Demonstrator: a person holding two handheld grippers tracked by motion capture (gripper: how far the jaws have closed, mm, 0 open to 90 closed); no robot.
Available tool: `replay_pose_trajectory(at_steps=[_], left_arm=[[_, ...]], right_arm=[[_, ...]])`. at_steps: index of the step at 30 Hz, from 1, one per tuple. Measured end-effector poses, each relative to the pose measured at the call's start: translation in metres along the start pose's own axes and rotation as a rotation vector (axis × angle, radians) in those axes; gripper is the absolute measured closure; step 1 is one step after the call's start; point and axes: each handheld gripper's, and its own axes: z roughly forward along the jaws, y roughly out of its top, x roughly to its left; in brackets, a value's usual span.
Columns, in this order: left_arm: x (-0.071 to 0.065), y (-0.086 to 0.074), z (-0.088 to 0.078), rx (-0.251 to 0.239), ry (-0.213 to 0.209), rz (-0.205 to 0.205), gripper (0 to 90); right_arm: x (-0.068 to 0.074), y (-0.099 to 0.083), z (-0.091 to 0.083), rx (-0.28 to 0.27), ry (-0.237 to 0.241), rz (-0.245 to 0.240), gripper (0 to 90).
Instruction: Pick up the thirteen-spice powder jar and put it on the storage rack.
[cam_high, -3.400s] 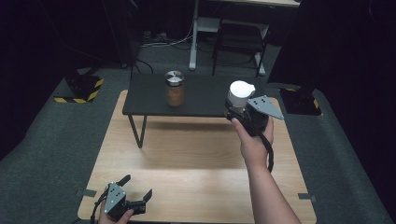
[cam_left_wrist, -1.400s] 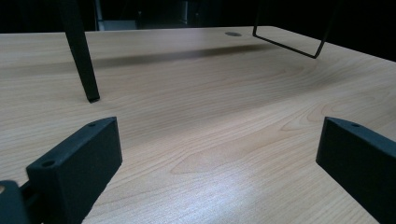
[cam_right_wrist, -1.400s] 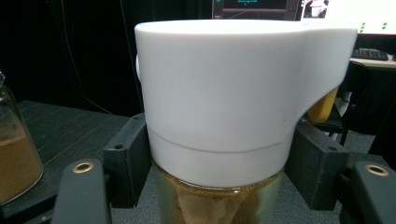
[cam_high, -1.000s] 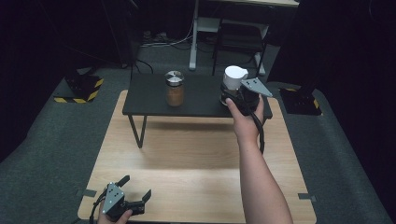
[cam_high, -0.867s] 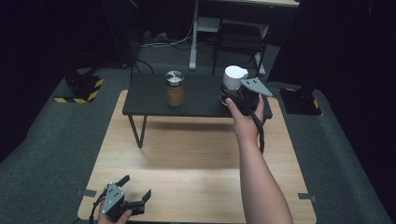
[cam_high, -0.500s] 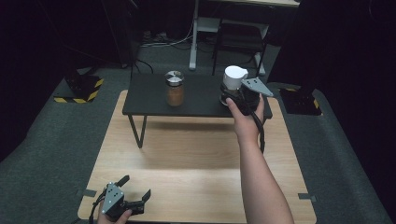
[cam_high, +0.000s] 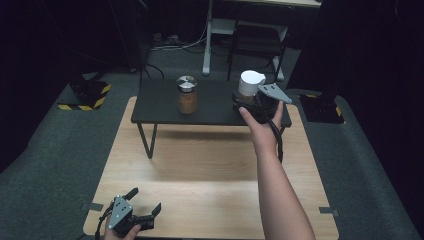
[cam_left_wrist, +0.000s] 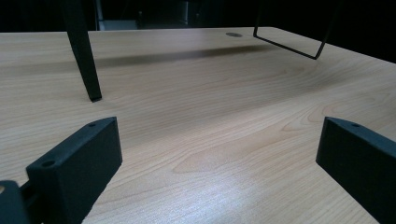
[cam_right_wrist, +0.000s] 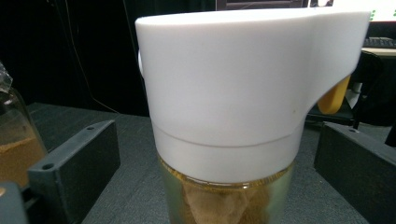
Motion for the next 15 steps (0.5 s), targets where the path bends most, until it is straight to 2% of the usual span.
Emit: replay_pose_trajectory(at_steps=[15], left_arm=[[0.0004,0.0000,0.0001,0.000,-0.002,0.000,0.6]], right_arm=[[-0.0004,-0.0006,-0.0070,-0.007,0.012,-0.005,0.0]])
